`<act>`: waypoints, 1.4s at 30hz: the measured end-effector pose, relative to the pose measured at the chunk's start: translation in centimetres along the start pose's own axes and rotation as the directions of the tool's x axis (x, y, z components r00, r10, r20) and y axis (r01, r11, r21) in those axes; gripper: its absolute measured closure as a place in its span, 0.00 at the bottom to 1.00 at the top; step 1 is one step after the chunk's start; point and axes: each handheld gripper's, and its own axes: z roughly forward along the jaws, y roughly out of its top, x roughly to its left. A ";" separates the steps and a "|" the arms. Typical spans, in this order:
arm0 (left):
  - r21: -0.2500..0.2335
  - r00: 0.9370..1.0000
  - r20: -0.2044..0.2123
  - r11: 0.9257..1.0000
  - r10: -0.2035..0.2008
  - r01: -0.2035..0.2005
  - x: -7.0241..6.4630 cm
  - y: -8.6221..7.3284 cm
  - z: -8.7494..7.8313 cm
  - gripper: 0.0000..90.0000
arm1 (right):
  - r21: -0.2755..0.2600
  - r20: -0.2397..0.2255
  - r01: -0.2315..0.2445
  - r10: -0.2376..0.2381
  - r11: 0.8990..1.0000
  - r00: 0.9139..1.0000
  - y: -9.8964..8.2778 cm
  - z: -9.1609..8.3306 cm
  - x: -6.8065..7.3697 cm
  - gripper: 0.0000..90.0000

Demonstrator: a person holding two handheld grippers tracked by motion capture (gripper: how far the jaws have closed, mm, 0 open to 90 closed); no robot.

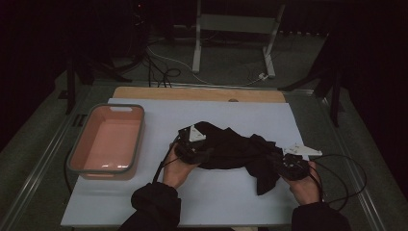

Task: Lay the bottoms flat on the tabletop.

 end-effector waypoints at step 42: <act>0.196 0.985 0.124 0.970 0.119 -0.142 -2.9 -1.2 1.5 0.99 | -0.068 0.030 -0.080 0.082 0.995 0.996 0.2 -0.9 -1.0 0.44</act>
